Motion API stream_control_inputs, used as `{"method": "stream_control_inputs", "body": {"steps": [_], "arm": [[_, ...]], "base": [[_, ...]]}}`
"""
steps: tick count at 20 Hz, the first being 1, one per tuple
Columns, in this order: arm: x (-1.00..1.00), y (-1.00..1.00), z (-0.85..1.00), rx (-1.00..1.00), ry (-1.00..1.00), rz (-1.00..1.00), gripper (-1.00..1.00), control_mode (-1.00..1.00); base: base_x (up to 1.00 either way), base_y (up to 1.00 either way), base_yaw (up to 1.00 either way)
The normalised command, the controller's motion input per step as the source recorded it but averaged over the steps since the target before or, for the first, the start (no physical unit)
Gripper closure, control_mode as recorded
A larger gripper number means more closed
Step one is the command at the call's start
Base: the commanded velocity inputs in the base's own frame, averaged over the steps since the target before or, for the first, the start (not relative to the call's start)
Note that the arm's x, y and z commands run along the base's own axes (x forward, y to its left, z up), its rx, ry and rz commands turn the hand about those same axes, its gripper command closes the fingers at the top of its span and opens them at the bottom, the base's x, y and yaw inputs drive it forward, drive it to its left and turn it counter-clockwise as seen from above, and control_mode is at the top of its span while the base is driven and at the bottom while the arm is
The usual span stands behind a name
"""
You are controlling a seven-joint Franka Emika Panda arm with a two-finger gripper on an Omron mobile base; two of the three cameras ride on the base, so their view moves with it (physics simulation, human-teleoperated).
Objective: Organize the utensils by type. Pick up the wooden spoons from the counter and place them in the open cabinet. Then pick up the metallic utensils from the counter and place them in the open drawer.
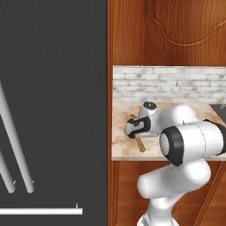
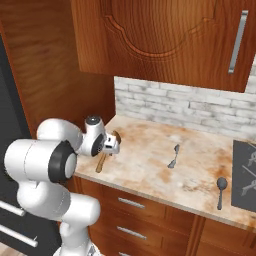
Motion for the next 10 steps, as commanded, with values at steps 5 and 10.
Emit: {"method": "stream_control_inputs", "body": {"steps": [5,10], "arm": [[0.41,0.00,-0.47,-0.02,0.09,0.00,-1.00,-1.00],[0.30,0.00,-0.41,0.00,0.03,0.00,-1.00,-1.00]], "base": [[0.00,0.00,0.00],[0.00,0.00,0.00]]}}
